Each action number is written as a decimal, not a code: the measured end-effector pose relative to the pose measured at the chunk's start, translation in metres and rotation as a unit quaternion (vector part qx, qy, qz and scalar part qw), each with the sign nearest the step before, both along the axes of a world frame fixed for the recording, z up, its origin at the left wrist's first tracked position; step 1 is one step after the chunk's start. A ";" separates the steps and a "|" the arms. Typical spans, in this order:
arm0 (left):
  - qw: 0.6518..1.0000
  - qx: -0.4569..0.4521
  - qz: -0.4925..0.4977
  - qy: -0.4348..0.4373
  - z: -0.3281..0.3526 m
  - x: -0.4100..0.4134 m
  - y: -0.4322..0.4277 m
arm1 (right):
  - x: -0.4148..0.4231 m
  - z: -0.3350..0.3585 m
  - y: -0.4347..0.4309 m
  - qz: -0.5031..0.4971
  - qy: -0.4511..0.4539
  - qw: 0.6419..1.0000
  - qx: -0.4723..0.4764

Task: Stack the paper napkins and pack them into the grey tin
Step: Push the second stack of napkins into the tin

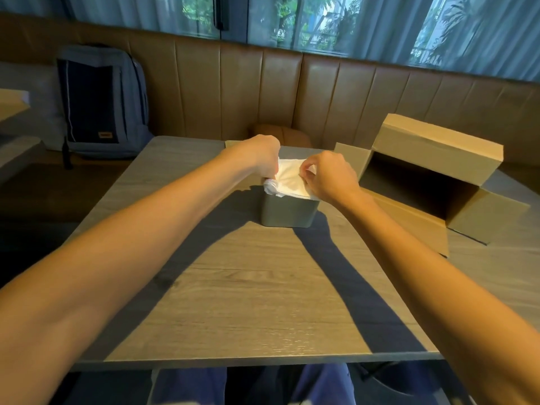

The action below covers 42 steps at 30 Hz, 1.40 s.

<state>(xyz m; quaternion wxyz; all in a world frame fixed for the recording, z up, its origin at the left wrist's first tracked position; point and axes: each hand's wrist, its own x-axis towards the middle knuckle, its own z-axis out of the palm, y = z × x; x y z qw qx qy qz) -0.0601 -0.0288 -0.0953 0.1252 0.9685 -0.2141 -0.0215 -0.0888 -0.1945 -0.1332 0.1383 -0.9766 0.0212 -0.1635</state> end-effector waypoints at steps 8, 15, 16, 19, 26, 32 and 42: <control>0.997 0.074 -0.009 0.037 -0.008 0.000 -0.001 | 0.007 0.003 0.003 -0.009 0.065 0.998 -0.019; 0.993 0.105 -0.006 0.047 -0.005 -0.002 -0.009 | 0.006 0.009 0.011 0.017 0.079 0.989 -0.125; 0.993 0.112 -0.007 0.042 -0.004 -0.003 -0.010 | 0.007 0.007 0.011 0.020 0.080 0.989 -0.125; 0.992 0.119 -0.019 0.031 -0.006 -0.004 -0.011 | 0.009 0.006 0.009 0.030 0.098 0.988 -0.114; 0.982 0.141 -0.114 -0.057 0.005 0.006 -0.003 | 0.002 0.046 -0.006 0.136 0.144 0.963 -0.180; 0.971 0.208 -0.111 0.044 -0.009 0.025 -0.005 | 0.009 0.039 -0.015 0.106 0.333 0.929 -0.124; 0.960 0.258 -0.098 0.045 -0.010 0.035 -0.010 | 0.022 0.032 -0.004 0.046 0.359 0.931 -0.055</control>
